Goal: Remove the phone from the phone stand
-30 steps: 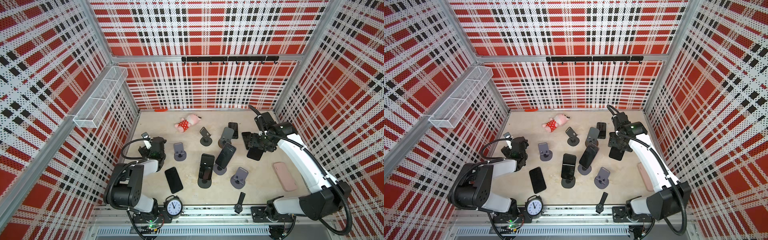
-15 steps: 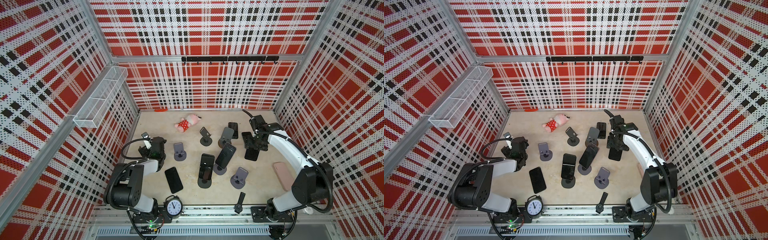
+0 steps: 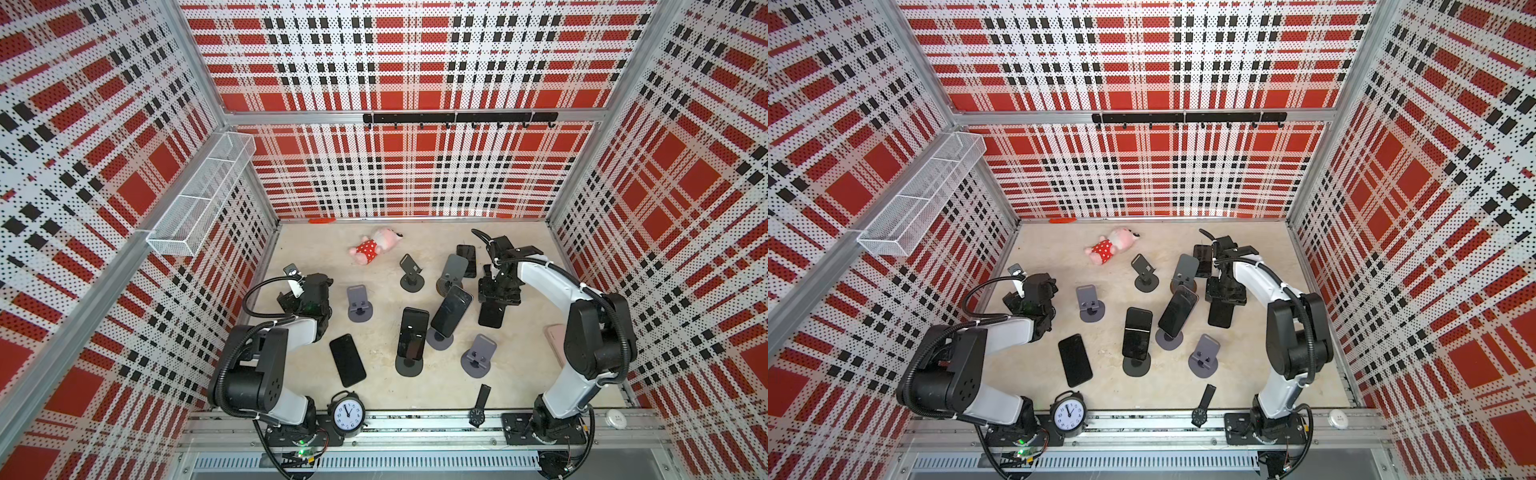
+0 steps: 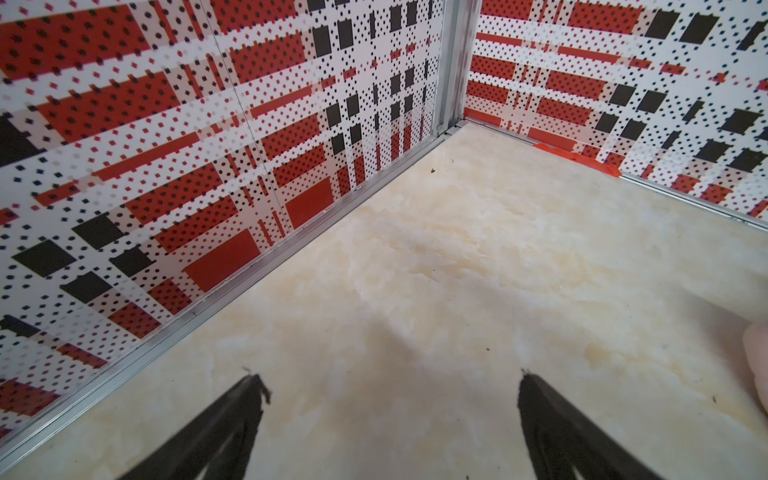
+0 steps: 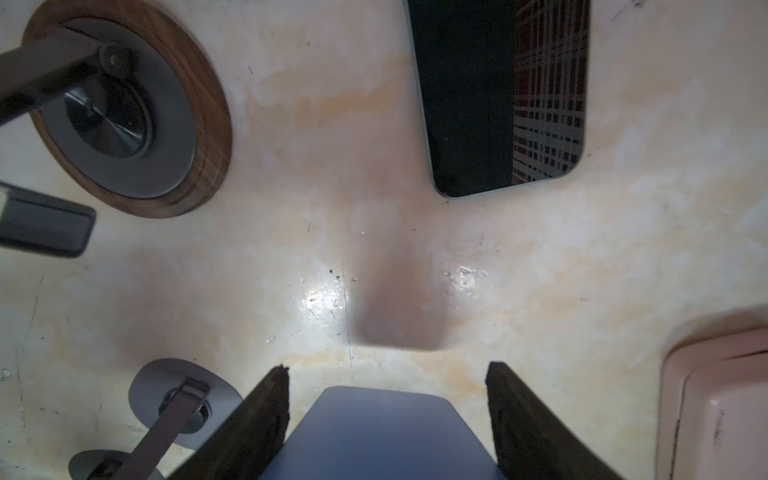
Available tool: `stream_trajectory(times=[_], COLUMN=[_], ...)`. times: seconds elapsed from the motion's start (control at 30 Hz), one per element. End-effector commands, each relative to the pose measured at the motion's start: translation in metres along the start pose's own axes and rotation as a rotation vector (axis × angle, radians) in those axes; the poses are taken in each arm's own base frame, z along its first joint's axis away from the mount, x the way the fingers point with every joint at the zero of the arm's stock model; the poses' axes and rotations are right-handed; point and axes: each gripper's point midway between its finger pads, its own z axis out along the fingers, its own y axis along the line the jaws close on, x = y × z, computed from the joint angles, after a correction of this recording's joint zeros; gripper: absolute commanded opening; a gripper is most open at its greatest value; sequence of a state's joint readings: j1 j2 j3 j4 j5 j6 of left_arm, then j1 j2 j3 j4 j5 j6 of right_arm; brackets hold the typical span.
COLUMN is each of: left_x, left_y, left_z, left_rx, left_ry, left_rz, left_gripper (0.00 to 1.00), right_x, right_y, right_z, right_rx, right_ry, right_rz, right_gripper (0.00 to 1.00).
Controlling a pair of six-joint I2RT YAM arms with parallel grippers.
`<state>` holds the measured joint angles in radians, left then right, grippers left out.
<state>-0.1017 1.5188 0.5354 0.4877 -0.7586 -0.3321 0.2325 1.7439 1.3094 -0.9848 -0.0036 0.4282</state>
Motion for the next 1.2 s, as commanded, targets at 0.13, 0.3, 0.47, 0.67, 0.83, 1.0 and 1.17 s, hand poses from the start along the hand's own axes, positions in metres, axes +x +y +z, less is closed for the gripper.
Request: stream_trajectory(times=[0.13,0.3,0.47,0.67,0.83,1.0,1.17], left_x=[-0.007,-0.007,-0.007,-0.006,-0.005,-0.005,-0.004], left_y=[-0.005,-0.005,-0.004,-0.006,-0.006,-0.006,-0.006], left_z=[0.004,0.006,0.008,0.01,0.01,0.01,0.011], left_rx=[0.005,0.006,0.004,0.005,0.005,0.004,0.003], left_ry=[-0.006,-0.002,0.002,0.011,0.012,0.015,0.016], left_rz=[-0.003,-0.006,-0.008,-0.003,-0.003,-0.001,0.001], left_gripper=[0.98,0.98,0.98,0.98,0.98,0.98,0.98], right_x=[0.002,0.012,0.015,0.017,0.015,0.017,0.02], right_y=[0.007,0.007,0.003,0.007,0.01,0.024,0.027], right_z=[0.023,0.036,0.041,0.051,0.061,0.067,0.074], right_rx=[-0.042,-0.04,0.011,0.028,0.05,0.006,-0.015], right_ry=[0.05,0.097,0.124,0.145,0.16,0.172,0.183], right_rz=[-0.009,-0.025,-0.045,-0.075,-0.101,-0.128,-0.141], right_gripper=[0.67,0.67,0.67,0.67,0.67,0.68,0.69])
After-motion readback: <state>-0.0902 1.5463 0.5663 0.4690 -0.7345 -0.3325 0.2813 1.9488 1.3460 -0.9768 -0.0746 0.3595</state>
